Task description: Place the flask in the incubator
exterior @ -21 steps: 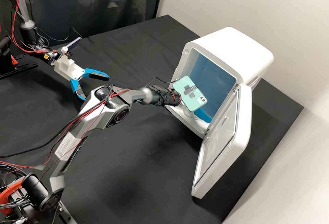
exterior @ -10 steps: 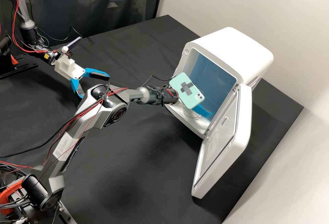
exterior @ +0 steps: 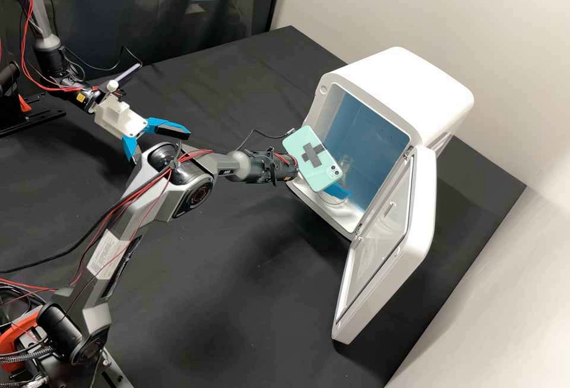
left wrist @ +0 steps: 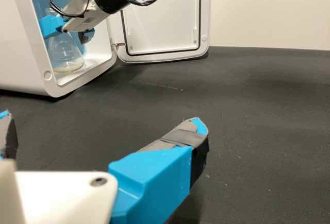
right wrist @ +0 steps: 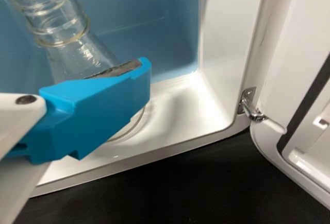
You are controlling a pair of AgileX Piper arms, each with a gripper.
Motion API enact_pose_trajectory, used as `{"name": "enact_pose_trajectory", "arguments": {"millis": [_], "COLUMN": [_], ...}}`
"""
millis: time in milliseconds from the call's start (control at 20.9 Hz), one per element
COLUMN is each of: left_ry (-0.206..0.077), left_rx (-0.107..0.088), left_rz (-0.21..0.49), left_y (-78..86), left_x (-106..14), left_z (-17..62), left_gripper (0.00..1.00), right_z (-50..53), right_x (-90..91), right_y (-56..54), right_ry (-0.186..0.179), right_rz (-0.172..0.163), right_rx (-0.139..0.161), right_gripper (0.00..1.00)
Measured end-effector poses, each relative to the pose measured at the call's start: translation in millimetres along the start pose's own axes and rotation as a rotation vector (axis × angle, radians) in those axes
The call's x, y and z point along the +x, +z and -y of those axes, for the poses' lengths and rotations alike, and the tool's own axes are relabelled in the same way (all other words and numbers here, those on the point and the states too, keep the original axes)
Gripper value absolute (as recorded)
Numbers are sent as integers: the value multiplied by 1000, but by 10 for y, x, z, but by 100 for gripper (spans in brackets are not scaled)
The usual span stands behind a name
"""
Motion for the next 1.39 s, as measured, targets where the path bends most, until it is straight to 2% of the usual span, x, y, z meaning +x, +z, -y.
{"name": "enact_pose_trajectory", "arguments": {"millis": [335, 479, 574, 622, 718, 814, 909, 1005, 1149, 1244, 1292, 1340, 1388], "left_ry": [0, 0, 0, 0, -1, -9, -4, 10, 14, 18, 19, 19, 20], "left_rx": [0, 0, 0, 0, 2, 1, 7, 12, 15, 17, 17, 17, 18], "left_rz": [0, 0, 0, 0, 2, 3, 9, 8, 11, 11, 11, 11, 12], "left_y": [0, 0, 0, 0, -7, -6, -3, -1, 3, 5, 6, 6, 7], "left_x": [0, 0, 0, 0, -3, -25, -35, -45, -49, -52, -52, -52, -53], "left_z": [0, 0, 0, 0, 0, 15, 1, -30, -41, -50, -52, -52, -55], "left_gripper": [100, 100, 100, 100, 100, 100, 100, 100, 100, 100, 100, 100, 100], "right_z": [48, 43, -3, -34, -65, -96, -129, -172, -225, -253, -269, -279, -289], "right_x": [-97, -265, -378, -457, -601, -762, -909, -1052, -1272, -1407, -1457, -1512, -1548], "right_y": [77, 113, 135, 143, 195, 246, 281, 302, 315, 327, 342, 367, 399], "right_ry": [-13, -41, -40, -40, -43, -44, -27, -4, 74, 123, 149, 165, 171], "right_rz": [-3, -17, -36, -48, -62, -60, -63, -72, -106, -143, -176, -216, -232], "right_rx": [33, 52, 60, 77, 89, 112, 118, 106, 133, 135, 153, 208, 237], "right_gripper": [100, 100, 100, 100, 100, 100, 100, 100, 100, 100, 100, 100, 100]}}
